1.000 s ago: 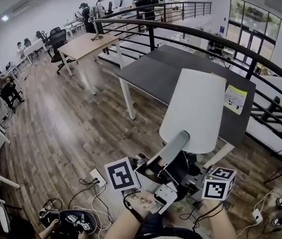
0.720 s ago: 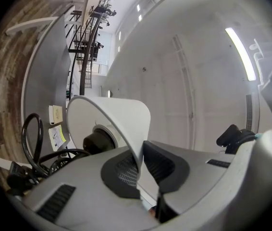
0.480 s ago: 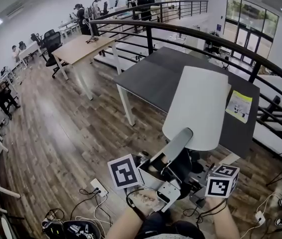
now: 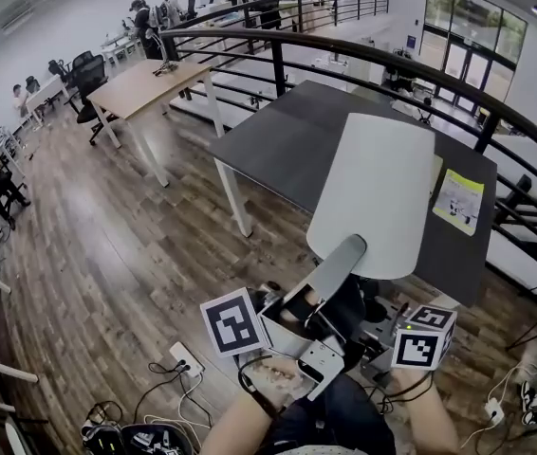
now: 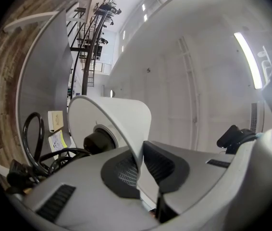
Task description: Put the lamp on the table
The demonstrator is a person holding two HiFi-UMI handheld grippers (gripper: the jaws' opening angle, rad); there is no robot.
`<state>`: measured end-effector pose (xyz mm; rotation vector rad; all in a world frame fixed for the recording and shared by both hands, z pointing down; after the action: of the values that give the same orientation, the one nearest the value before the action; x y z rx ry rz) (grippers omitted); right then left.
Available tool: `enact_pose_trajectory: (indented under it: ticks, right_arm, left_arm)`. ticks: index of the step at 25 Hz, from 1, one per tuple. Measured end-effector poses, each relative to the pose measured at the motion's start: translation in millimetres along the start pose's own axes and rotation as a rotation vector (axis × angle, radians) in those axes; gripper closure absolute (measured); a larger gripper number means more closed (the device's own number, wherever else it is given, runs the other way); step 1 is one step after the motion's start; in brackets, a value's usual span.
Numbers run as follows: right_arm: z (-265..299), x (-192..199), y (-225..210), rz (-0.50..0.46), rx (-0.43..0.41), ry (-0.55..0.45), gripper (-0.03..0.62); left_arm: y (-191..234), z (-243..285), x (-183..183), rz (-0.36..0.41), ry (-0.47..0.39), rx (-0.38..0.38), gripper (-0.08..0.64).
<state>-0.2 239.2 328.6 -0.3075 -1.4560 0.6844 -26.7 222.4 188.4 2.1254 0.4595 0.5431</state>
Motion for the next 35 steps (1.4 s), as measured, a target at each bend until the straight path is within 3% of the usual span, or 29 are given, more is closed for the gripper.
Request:
enact_pose_trajectory:
  ticks: [15,27,35]
  right_arm:
    - [43,-43,-85,0.036,0.010,0.013,0.479]
    - [85,-127,-181,0.039,-0.044,0.035,0.479]
    - [94,-178,-246,0.035,-0.054,0.030,0.479]
  left_arm:
    - [72,48,-66,-0.026,-0.007,-0.020,0.529]
    - [139,130,-147,0.013,-0.043,-0.038,0.529]
    - [182,191,-180,0.023,-0.041,-0.034,0.529]
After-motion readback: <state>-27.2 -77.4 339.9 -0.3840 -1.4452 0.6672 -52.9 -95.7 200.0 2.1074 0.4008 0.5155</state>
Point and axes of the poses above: the fingertips, and each gripper's own axes: z forward along the fingers, y to its left, x out of its underside, the point moved 2 cm from there along -z, backward along the fingers
